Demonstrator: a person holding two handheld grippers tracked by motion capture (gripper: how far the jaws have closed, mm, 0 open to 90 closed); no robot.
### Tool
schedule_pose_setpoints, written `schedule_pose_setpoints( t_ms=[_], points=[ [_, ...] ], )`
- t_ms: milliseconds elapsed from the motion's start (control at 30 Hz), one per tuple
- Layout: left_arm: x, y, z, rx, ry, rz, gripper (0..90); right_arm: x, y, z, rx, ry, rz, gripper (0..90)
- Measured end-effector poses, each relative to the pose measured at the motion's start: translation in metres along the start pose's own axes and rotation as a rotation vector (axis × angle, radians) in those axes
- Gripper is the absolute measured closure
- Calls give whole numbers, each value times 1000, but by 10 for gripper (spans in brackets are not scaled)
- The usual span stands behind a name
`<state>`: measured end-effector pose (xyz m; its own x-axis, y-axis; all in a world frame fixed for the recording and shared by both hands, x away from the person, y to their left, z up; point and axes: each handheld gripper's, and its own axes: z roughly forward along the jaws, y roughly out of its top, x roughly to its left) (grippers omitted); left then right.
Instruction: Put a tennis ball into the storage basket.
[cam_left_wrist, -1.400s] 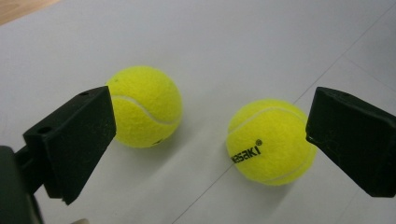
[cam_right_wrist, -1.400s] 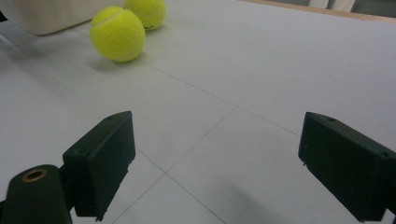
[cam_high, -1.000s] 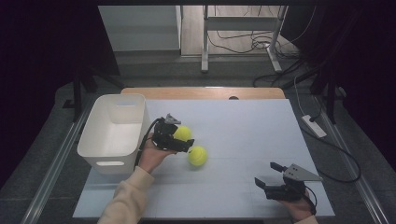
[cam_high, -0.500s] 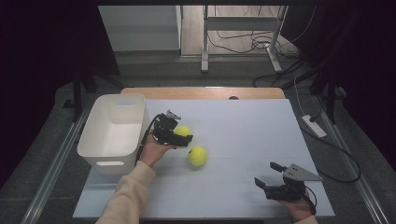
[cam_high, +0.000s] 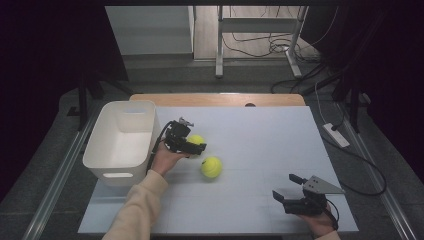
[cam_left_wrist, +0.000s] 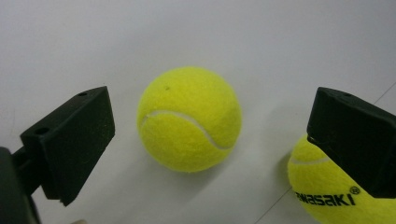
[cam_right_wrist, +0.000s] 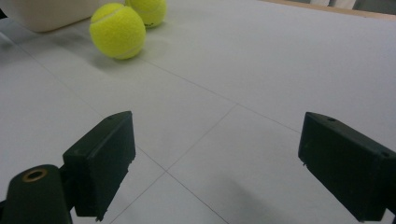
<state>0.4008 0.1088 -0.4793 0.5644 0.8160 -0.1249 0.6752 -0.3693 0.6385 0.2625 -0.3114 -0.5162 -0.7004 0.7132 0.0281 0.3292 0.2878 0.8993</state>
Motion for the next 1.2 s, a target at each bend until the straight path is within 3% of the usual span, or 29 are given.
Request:
schedule_pose_setpoints(
  t_ms=[467,800,933,1200],
  points=[
    [6,0,17,31,-6,-17,21,0,0,0,1,-1,-3,108],
    [8,-2,24,48,24,-5,39,0,0,0,2,-1,-5,108],
    [9,-3,27,52,16,1,80,0,0,0,4,-1,-5,108],
    [10,-4,31,55,18,12,254,0,0,0,4,-3,-8,109]
  ],
)
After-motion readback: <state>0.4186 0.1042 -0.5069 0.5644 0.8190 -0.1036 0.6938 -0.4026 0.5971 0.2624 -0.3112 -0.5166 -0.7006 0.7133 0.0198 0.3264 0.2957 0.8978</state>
